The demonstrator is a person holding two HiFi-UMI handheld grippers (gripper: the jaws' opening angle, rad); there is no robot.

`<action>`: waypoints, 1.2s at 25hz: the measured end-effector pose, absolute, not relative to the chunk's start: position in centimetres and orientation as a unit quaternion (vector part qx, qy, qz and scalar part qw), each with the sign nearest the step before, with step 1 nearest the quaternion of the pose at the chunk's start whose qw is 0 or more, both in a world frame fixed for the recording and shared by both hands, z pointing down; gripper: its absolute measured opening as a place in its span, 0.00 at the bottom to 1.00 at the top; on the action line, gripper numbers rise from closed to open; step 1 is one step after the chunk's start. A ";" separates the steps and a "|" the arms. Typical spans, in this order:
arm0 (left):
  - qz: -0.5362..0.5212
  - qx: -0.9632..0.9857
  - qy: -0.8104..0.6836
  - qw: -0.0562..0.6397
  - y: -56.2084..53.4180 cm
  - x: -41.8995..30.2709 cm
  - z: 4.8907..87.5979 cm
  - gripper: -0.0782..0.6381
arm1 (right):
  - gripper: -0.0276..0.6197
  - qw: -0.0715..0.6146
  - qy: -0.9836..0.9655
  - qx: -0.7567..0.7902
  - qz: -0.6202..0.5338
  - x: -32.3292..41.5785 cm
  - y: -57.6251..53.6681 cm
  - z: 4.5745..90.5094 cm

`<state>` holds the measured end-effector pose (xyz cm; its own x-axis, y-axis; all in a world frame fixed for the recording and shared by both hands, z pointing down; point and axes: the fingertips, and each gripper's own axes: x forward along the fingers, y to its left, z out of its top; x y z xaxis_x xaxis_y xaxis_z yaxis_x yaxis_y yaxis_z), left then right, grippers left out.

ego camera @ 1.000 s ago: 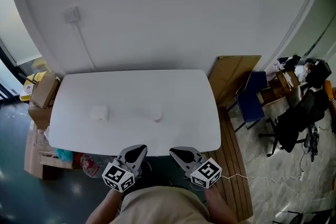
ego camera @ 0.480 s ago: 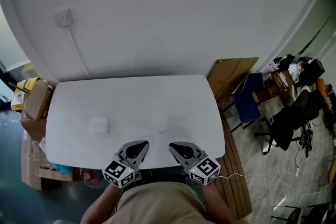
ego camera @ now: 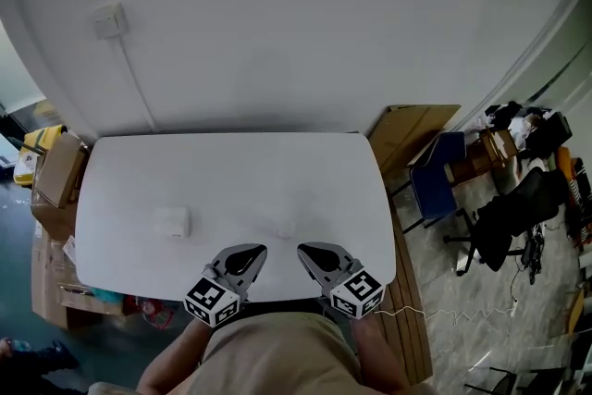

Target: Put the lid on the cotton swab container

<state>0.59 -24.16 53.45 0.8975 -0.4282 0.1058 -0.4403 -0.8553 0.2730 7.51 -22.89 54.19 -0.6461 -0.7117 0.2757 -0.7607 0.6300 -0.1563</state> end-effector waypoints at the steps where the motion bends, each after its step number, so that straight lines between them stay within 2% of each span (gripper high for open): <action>1: 0.021 0.962 -0.228 0.149 -24.1 0.7 53.4 0.13 | 0.07 0.102 -0.898 0.407 0.133 7.5 -23.4 54.5; 8: 0.017 0.957 -0.244 0.158 -23.3 1.8 53.3 0.13 | 0.07 0.184 -0.899 0.373 0.135 7.4 -27.2 58.2; 23: 0.033 0.941 -0.299 0.157 -23.8 0.6 54.6 0.13 | 0.07 0.281 -0.878 0.326 0.207 6.9 -33.1 67.9; 30: 0.033 0.940 -0.301 0.157 -24.2 1.0 55.1 0.13 | 0.07 0.289 -0.867 0.324 0.245 7.6 -32.8 69.9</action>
